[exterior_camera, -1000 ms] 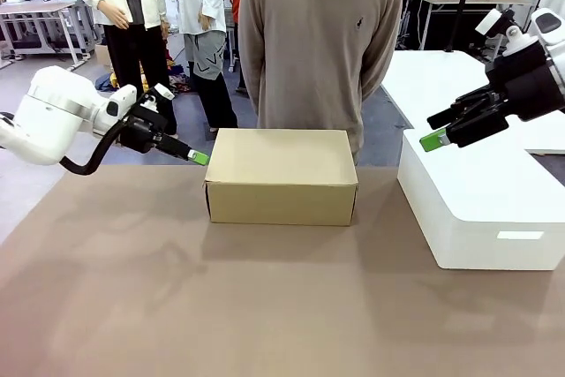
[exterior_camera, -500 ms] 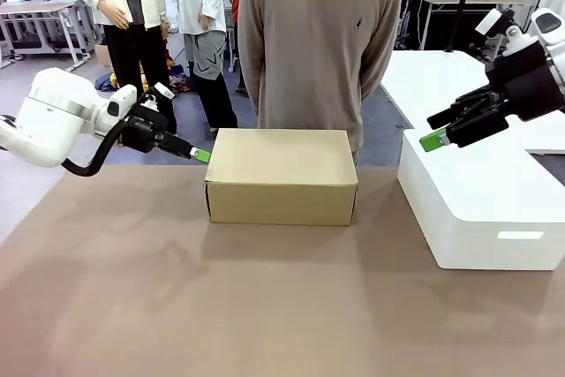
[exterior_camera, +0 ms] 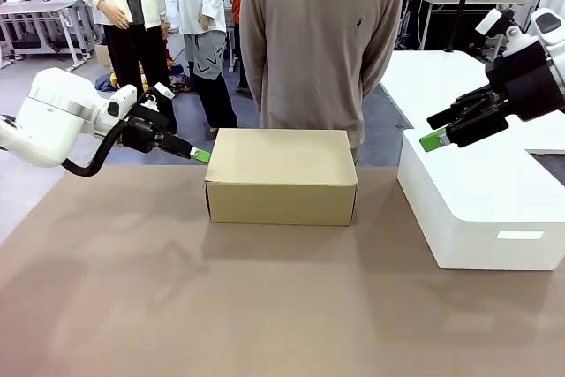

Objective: Pack the shoes into the box.
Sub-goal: Press down on the lid of the Shoes Box.

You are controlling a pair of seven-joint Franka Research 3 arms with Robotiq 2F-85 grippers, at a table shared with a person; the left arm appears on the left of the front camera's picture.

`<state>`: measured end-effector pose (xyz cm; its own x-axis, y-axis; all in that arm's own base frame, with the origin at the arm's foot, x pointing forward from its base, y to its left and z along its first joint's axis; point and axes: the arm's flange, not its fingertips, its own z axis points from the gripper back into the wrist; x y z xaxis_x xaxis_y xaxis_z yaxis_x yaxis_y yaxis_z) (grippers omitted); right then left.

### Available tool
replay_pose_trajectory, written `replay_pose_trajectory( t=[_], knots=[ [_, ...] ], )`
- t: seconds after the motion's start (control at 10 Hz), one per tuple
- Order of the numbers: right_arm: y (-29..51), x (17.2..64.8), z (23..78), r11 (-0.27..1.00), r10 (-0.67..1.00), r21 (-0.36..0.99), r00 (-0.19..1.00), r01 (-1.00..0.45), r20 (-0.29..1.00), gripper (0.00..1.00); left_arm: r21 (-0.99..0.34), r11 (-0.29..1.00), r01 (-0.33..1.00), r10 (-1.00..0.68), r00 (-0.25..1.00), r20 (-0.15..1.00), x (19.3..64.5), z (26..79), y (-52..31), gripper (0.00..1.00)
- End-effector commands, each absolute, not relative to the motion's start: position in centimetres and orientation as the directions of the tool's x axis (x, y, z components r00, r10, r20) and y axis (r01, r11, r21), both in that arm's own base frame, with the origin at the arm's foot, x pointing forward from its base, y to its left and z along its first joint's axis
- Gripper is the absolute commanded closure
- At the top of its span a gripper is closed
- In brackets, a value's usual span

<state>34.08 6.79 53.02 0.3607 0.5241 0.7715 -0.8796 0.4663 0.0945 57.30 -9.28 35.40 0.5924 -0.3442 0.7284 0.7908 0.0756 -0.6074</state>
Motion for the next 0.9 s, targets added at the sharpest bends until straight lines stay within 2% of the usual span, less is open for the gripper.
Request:
replay_pose_trajectory(
  t=[0.0,0.1,0.3,0.4,0.7,0.8],
  knots=[
    [6.9,34.4,52.8,0.445,0.507,0.086,0.33,-0.891,0.796,0.0,-0.607,0.076,0.791,-0.344,0.592,0.728,57.3,35.4,-9.3,1.0],
    [6.9,34.4,52.8,0.445,0.507,0.086,0.33,-0.891,0.796,0.0,-0.556,0.138,0.82,-0.418,0.557,0.718,56.2,37.0,-8.8,1.0],
    [6.9,34.4,52.8,0.445,0.507,0.086,0.33,-0.891,0.796,0.0,-0.457,0.139,0.878,-0.62,0.437,0.651,54.8,39.7,-7.3,1.0],
    [6.9,34.4,52.8,0.445,0.507,0.086,0.33,-0.891,0.796,0.0,-0.405,0.138,0.904,-0.683,0.383,0.622,54.1,40.8,-6.8,0.89],
    [6.8,34.1,53.0,0.466,0.524,0.095,0.361,-0.88,0.771,0.0,-0.258,0.235,0.937,-0.805,0.336,0.489,51.1,43.4,-5.5,0.32],
    [7.3,34.6,53.8,0.474,0.552,0.089,0.374,-0.876,0.745,0.2,-0.228,0.256,0.94,-0.831,0.334,0.445,49.8,43.8,-5.5,0.12]
  ],
)
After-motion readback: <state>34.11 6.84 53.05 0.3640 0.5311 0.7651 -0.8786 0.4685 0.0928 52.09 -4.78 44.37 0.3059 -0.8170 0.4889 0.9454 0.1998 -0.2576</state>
